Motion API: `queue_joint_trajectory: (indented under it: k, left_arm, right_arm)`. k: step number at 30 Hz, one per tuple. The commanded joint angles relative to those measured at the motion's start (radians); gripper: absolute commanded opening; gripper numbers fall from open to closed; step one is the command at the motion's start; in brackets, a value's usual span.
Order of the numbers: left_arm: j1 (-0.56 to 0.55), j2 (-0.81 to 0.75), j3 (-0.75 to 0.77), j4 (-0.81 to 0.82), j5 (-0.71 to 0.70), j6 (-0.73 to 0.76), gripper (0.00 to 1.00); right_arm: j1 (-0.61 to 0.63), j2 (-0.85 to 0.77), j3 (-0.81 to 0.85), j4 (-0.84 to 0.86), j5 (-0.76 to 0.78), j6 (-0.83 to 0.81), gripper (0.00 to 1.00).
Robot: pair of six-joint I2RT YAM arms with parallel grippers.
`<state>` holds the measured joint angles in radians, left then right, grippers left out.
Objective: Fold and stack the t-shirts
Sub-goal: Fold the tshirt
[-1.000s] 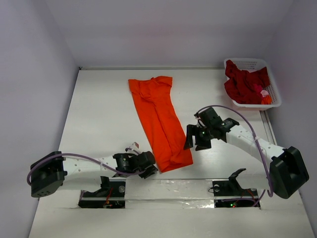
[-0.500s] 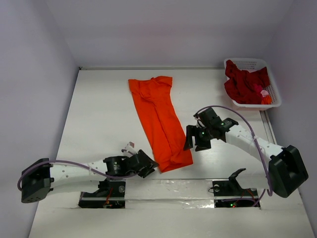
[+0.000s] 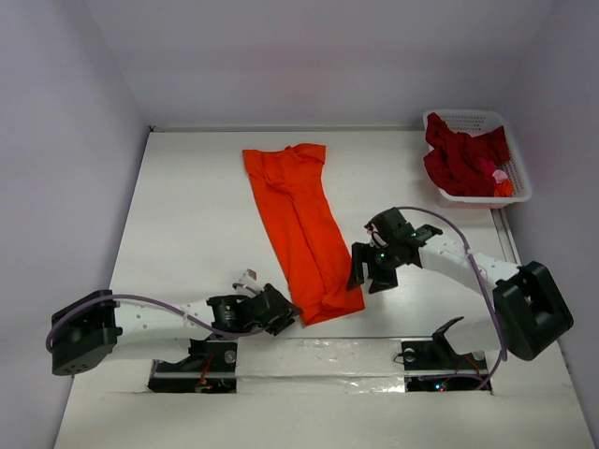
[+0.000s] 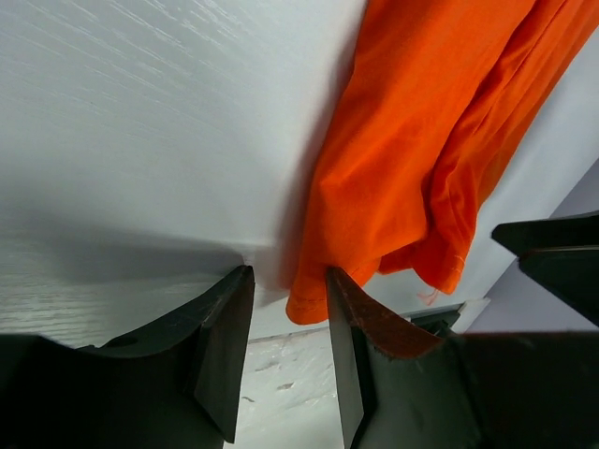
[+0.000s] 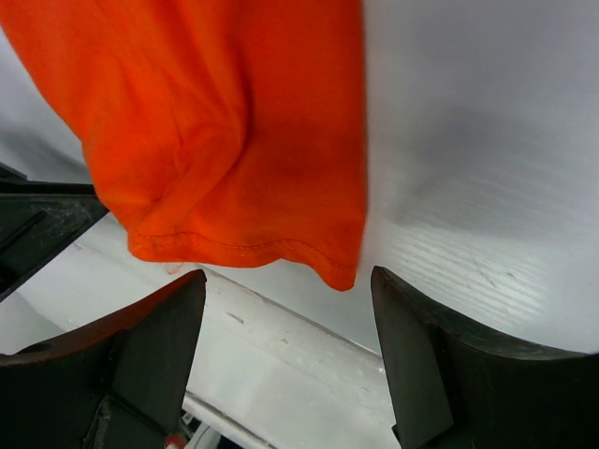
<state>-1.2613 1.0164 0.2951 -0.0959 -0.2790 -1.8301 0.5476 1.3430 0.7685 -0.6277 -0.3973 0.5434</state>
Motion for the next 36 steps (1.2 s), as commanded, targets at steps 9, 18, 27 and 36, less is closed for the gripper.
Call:
queue_joint_trajectory:
  k: [9, 18, 27, 36]
  left_arm:
    - [-0.004, 0.011, 0.007, 0.025, -0.086, -0.072, 0.31]
    - [-0.004, 0.022, -0.020, 0.041, -0.075, -0.107, 0.30]
    - [-0.004, -0.044, -0.002, -0.042, -0.094, -0.110, 0.28]
    - [-0.013, -0.070, -0.011, -0.045, -0.108, -0.130, 0.28]
  right_arm:
    - [-0.028, 0.024, -0.063, 0.095, -0.094, 0.039, 0.77]
    - [-0.037, 0.041, -0.069, 0.118, -0.124, 0.044, 0.76]
    - [-0.037, 0.050, -0.067, 0.120, -0.130, 0.036, 0.76]
    - [-0.046, 0.070, -0.061, 0.131, -0.146, 0.032, 0.76]
